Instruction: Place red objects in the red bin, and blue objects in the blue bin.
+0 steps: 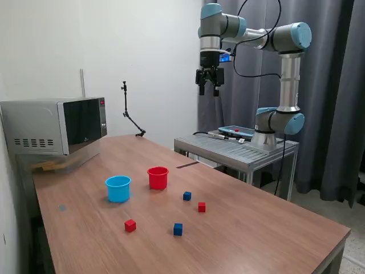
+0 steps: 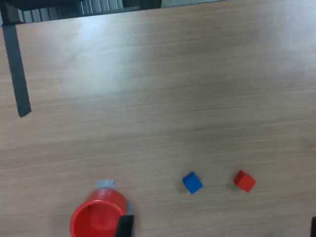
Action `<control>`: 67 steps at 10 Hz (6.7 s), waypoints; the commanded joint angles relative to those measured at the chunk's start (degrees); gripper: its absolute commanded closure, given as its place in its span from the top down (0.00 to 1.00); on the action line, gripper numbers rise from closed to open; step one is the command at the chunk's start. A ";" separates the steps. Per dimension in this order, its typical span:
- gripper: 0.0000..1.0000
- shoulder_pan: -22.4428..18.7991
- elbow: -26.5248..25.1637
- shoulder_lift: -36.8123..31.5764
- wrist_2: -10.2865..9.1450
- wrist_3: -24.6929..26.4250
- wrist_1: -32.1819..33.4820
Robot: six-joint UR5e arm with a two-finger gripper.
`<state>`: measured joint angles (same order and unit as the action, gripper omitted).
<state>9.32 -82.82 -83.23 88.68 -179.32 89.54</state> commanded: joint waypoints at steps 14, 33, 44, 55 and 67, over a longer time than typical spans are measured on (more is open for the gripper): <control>1.00 -1.67 15.12 11.14 -0.17 0.20 0.11; 1.00 -6.86 25.32 34.88 -0.70 -7.09 11.19; 1.00 -6.68 43.08 50.08 -0.61 -7.45 6.88; 1.00 -7.03 52.32 59.15 -0.79 -12.99 10.13; 1.00 -8.70 59.00 67.32 -0.79 -5.51 10.22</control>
<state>1.05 -23.93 -16.44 87.93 -183.78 99.76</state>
